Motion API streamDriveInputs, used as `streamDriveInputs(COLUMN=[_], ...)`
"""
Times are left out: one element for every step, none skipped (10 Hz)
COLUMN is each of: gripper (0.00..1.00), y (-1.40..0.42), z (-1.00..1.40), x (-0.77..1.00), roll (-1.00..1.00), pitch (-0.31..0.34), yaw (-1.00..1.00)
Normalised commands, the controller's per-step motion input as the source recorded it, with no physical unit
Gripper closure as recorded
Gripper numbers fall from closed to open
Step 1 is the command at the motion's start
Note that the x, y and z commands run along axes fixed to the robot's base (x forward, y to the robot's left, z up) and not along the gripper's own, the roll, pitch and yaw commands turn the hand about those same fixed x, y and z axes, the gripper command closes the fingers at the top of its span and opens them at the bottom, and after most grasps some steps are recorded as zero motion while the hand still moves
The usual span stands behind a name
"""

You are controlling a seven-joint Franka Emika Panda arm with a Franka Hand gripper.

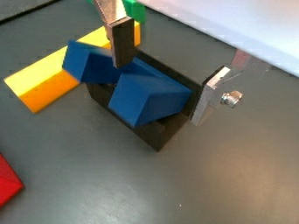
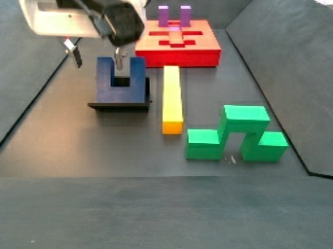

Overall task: Pick up the blue object. Move up. Place the blue object on the fixture. Regrasp the blue object. Move to above the board. Insert the blue object.
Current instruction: Regrasp the blue object.

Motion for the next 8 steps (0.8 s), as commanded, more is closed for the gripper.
streamDriveInputs(gripper=[0.00,0.00,0.00,0.00,0.00,0.00,0.00,0.00], y=[-0.37,-0.26,-0.20,-0.17,-0.17,-0.17,-0.16,-0.16], z=[0.00,-0.02,-0.02,-0.01,0.00,0.00,0.00,0.00], x=[0.11,0.00,0.00,0.00,0.00,0.01,0.01,0.03], roll=[1.00,1.00,1.00,1.00,1.00,1.00,1.00,1.00], pitch=[0.000,0.000,0.000,0.000,0.000,0.000,0.000,0.000], yaw=[0.00,0.00,0.00,0.00,0.00,0.00,0.00,0.00])
